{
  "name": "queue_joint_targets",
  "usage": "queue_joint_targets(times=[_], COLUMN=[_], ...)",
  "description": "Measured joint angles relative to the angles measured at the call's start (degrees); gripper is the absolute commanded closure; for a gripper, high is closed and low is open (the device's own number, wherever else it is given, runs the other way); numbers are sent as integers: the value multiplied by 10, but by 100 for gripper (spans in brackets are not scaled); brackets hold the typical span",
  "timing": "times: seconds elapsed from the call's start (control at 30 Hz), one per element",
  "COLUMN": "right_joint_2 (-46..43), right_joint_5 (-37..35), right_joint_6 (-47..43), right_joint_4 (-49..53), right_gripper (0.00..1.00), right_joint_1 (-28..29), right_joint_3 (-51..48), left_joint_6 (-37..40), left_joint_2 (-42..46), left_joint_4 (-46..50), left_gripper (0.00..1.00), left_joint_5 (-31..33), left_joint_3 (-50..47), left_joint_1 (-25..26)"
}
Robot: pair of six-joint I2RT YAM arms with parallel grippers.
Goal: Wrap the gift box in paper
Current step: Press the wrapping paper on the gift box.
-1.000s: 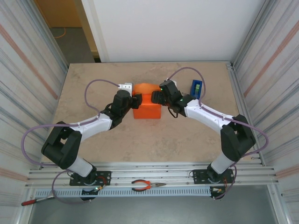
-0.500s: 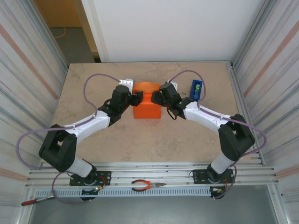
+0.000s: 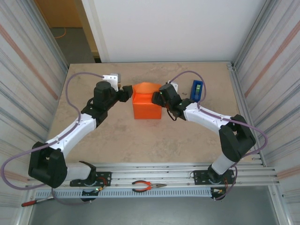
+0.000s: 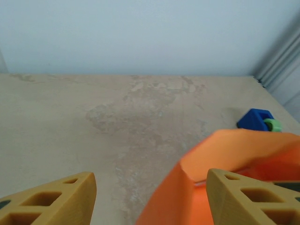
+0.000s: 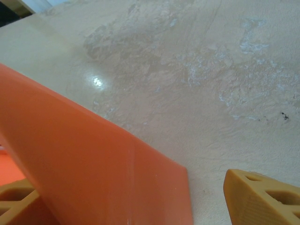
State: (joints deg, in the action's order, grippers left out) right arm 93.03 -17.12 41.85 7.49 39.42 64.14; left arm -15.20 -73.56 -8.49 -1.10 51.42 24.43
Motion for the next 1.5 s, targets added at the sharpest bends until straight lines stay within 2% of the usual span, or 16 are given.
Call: queue_joint_targets(times=[0.23, 0.53, 0.87, 0.97, 1.0, 1.07, 1.1, 1.17, 1.27, 1.4, 1.43, 1.5], right_joint_2=[0, 0, 0, 0, 0, 0, 0, 1, 1, 1, 1, 1], right_joint_5=[0, -9, -13, -14, -14, -13, -13, -13, -13, -14, -14, -13], right_joint_6=[2, 2, 2, 2, 2, 2, 2, 2, 2, 2, 2, 2], right_joint_4=[-1, 0, 0, 0, 0, -1, -1, -1, -1, -2, -2, -2], right_gripper=[20, 20, 21, 21, 21, 21, 21, 21, 21, 22, 22, 22], right_joint_1=[1, 5, 7, 7, 7, 7, 8, 8, 8, 8, 8, 8], right_joint_3=[0, 0, 0, 0, 0, 0, 0, 0, 0, 0, 0, 0], left_joint_6=[1, 4, 7, 6, 6, 8, 8, 6, 9, 15, 15, 18], left_joint_2=[-14, -74, -97, -99, -99, -99, -99, -99, -102, -111, -113, -115], left_joint_4=[4, -16, -42, -48, -49, -51, -54, -59, -62, -64, -64, -64], left_gripper=[47, 68, 100, 100, 92, 59, 54, 56, 99, 100, 95, 60], left_joint_5=[11, 27, 43, 47, 49, 53, 56, 61, 68, 74, 77, 82], left_joint_3=[-16, -16, -16, -17, -17, -17, -17, -17, -16, -10, -8, -5], left_joint_1=[51, 59, 67, 68, 68, 68, 69, 71, 72, 73, 73, 73])
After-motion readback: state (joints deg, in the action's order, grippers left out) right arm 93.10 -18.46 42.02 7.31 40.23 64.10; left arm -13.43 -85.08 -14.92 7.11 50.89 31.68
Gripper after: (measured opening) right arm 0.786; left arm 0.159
